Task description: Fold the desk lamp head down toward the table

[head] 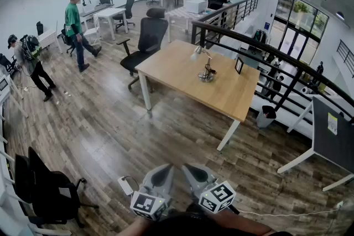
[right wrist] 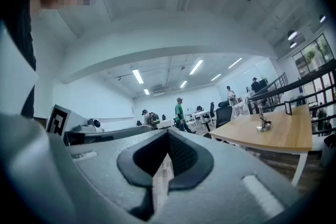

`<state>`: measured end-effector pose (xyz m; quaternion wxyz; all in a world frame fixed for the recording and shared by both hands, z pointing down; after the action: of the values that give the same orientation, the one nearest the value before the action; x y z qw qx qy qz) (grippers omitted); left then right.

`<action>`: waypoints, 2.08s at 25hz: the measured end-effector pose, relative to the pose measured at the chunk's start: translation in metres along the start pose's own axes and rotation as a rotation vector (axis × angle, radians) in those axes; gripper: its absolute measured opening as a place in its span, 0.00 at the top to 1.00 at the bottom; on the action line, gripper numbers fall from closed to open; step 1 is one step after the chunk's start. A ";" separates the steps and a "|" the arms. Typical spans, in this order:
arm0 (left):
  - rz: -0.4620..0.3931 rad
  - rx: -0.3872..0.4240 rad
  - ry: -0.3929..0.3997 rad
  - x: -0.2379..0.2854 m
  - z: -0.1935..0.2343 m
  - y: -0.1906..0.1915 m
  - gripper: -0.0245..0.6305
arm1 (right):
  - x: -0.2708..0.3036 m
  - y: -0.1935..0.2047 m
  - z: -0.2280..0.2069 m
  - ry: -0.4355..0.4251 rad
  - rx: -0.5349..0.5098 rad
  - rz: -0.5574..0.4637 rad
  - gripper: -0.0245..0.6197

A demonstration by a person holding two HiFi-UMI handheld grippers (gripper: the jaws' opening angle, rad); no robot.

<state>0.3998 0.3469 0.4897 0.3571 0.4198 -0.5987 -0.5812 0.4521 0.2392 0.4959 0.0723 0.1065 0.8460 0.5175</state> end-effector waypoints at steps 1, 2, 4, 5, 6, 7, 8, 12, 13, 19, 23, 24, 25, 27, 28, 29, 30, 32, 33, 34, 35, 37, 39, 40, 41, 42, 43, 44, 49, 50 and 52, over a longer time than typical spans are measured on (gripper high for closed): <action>0.000 -0.006 0.002 0.002 -0.002 -0.001 0.96 | -0.001 -0.001 -0.002 0.001 0.001 0.000 0.96; 0.001 -0.010 0.003 0.004 -0.003 -0.001 0.96 | -0.001 -0.002 -0.004 0.001 0.002 0.001 0.96; 0.007 -0.013 0.006 0.008 -0.004 -0.003 0.96 | -0.001 -0.004 -0.007 0.003 0.001 0.001 0.96; 0.009 -0.012 0.008 0.011 -0.003 -0.003 0.96 | -0.001 -0.005 -0.010 0.004 0.002 0.002 0.96; 0.010 -0.012 0.010 0.015 -0.003 -0.002 0.96 | 0.000 -0.005 -0.013 0.004 0.004 0.002 0.96; 0.010 -0.015 0.012 0.019 -0.002 -0.001 0.96 | 0.001 -0.005 -0.016 0.004 0.008 0.002 0.96; 0.011 -0.020 0.016 0.023 -0.001 0.000 0.96 | 0.002 -0.006 -0.020 0.005 0.011 0.001 0.96; 0.016 -0.037 0.028 0.042 0.001 0.009 0.96 | 0.007 -0.016 -0.036 0.009 0.027 -0.014 0.96; 0.017 -0.036 0.032 0.048 0.002 0.010 0.96 | 0.008 -0.019 -0.042 0.009 0.035 -0.018 0.96; 0.005 -0.017 0.039 0.108 0.009 0.012 0.96 | 0.020 -0.040 -0.093 0.015 0.052 -0.021 0.96; -0.009 -0.022 0.033 0.162 0.014 0.009 0.96 | 0.032 -0.069 -0.138 0.009 0.046 -0.021 0.96; -0.015 -0.021 0.029 0.176 0.016 0.009 0.96 | 0.035 -0.077 -0.149 0.006 0.045 -0.019 0.96; -0.020 -0.022 0.026 0.189 0.017 0.008 0.96 | 0.037 -0.085 -0.160 0.004 0.043 -0.016 0.96; -0.028 -0.025 0.024 0.214 0.015 0.002 0.96 | 0.039 -0.102 -0.178 -0.001 0.036 -0.008 0.95; -0.031 -0.022 0.025 0.226 0.013 -0.002 0.96 | 0.040 -0.109 -0.186 -0.004 0.030 -0.002 0.96; -0.034 -0.017 0.026 0.236 0.010 -0.003 0.96 | 0.040 -0.114 -0.193 -0.007 0.026 0.004 0.95; -0.033 -0.013 0.026 0.245 0.009 -0.003 0.96 | 0.041 -0.117 -0.202 -0.007 0.026 0.009 0.95; -0.023 -0.020 0.029 0.261 0.011 0.001 0.96 | 0.046 -0.122 -0.218 -0.003 0.039 0.012 0.95; -0.019 -0.026 0.029 0.268 0.014 0.004 0.96 | 0.049 -0.124 -0.225 0.001 0.049 0.012 0.95; -0.016 -0.030 0.028 0.274 0.017 0.007 0.96 | 0.053 -0.125 -0.231 0.004 0.055 0.012 0.95; -0.011 -0.032 0.030 0.280 0.020 0.009 0.96 | 0.056 -0.125 -0.236 0.006 0.058 0.013 0.96; -0.004 -0.033 0.037 0.291 0.026 0.013 0.96 | 0.064 -0.124 -0.248 0.011 0.065 0.012 0.95; -0.002 -0.029 0.044 0.304 0.033 0.019 0.96 | 0.073 -0.126 -0.262 0.021 0.077 0.008 0.96; -0.003 -0.028 0.048 0.312 0.038 0.021 0.96 | 0.078 -0.129 -0.268 0.027 0.080 0.004 0.96; -0.006 -0.028 0.053 0.320 0.043 0.022 0.96 | 0.084 -0.131 -0.275 0.032 0.081 0.001 0.96; -0.009 -0.031 0.060 0.329 0.050 0.023 0.96 | 0.091 -0.134 -0.281 0.036 0.079 -0.003 0.96; -0.013 -0.035 0.071 0.338 0.058 0.024 0.96 | 0.099 -0.137 -0.287 0.042 0.076 -0.006 0.96; -0.017 -0.038 0.085 0.348 0.067 0.025 0.96 | 0.108 -0.140 -0.292 0.052 0.074 -0.009 0.96; -0.036 -0.034 0.166 0.394 0.119 0.025 0.96 | 0.164 -0.158 -0.315 0.117 0.079 -0.041 0.95; -0.038 -0.033 0.177 0.399 0.131 0.025 0.96 | 0.176 -0.161 -0.318 0.127 0.079 -0.048 0.95; -0.041 -0.035 0.196 0.409 0.156 0.024 0.96 | 0.200 -0.165 -0.320 0.148 0.079 -0.061 0.96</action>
<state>0.0941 0.0332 0.4781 0.4093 0.4806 -0.5419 -0.5548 0.1669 -0.0578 0.4923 0.0212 0.0449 0.8717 0.4876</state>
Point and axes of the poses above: the fingertips, and each gripper's own axes: x forward along the fingers, z to its left, y out of its underside, the point moved 6 cm from there along -x, backward along the fingers, and after that the axes turned 13 degrees about x, right-handed, at the moved point
